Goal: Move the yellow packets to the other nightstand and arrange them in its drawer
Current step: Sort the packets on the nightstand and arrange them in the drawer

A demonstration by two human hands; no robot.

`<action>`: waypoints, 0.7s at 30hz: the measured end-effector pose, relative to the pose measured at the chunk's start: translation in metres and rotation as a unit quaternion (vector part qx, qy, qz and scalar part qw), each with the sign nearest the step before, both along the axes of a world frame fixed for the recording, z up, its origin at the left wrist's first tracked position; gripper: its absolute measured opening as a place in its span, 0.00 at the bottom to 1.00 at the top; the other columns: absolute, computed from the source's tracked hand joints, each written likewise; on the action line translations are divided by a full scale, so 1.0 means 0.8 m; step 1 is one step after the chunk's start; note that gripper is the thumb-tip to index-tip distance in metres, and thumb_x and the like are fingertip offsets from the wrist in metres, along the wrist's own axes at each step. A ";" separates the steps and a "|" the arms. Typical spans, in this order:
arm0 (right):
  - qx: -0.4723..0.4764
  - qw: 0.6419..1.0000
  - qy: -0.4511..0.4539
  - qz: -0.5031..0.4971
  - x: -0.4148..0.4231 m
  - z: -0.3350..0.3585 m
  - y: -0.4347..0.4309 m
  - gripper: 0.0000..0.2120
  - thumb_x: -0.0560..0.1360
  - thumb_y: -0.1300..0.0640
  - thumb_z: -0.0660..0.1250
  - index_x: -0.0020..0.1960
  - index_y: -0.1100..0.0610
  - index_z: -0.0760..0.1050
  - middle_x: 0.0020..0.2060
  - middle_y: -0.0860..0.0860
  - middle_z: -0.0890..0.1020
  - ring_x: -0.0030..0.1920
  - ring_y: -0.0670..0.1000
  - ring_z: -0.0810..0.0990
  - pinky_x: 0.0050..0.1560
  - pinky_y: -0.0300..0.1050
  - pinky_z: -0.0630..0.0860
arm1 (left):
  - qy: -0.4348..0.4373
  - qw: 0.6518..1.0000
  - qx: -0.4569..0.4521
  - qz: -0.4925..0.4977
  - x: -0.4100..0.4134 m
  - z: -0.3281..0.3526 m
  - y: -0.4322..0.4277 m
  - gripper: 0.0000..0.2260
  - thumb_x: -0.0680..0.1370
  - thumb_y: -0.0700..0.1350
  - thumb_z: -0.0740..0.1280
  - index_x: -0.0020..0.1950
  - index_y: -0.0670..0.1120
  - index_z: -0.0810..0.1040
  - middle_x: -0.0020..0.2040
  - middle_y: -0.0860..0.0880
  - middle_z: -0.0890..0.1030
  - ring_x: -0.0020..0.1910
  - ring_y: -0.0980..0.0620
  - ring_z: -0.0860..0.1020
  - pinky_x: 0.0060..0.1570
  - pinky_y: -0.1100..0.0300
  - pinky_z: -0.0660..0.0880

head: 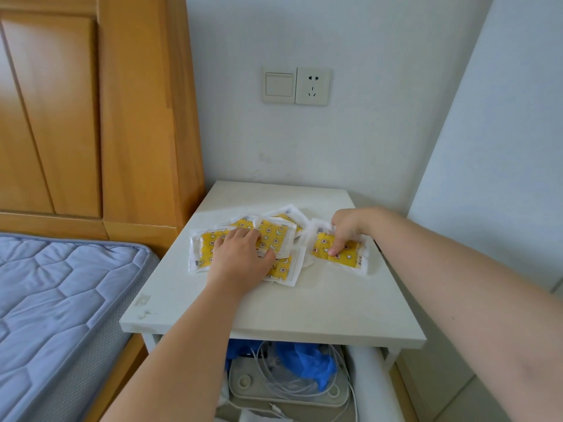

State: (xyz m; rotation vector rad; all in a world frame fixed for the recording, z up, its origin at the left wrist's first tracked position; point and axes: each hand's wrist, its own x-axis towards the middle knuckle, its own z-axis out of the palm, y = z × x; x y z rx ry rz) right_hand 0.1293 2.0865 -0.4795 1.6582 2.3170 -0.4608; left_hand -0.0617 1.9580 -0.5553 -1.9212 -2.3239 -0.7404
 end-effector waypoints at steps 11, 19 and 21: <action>-0.039 0.705 0.632 -0.319 0.022 -0.053 -0.074 0.15 0.64 0.63 0.78 0.48 0.61 0.78 0.44 0.58 0.84 0.45 0.59 0.84 0.50 0.64 0.79 | -0.008 1.000 0.010 0.006 0.005 0.006 -0.005 0.15 0.77 0.57 0.60 0.56 0.48 0.75 0.56 0.51 0.77 0.60 0.50 0.71 0.64 0.54 0.64; 0.157 0.649 0.678 -0.308 0.006 -0.075 -0.127 0.08 0.69 0.58 0.74 0.41 0.56 0.74 0.36 0.49 0.80 0.40 0.53 0.82 0.38 0.39 0.76 | -0.016 0.999 0.040 0.016 0.005 0.009 -0.009 0.17 0.79 0.52 0.58 0.65 0.47 0.73 0.64 0.49 0.75 0.66 0.49 0.69 0.66 0.54 0.60; 0.159 0.651 0.672 -0.316 0.004 -0.076 -0.125 0.09 0.69 0.57 0.74 0.40 0.55 0.72 0.36 0.48 0.80 0.40 0.52 0.81 0.40 0.42 0.76 | 0.000 0.999 0.037 0.012 0.004 0.009 -0.008 0.19 0.80 0.52 0.57 0.68 0.47 0.71 0.67 0.49 0.74 0.69 0.49 0.66 0.69 0.53 0.59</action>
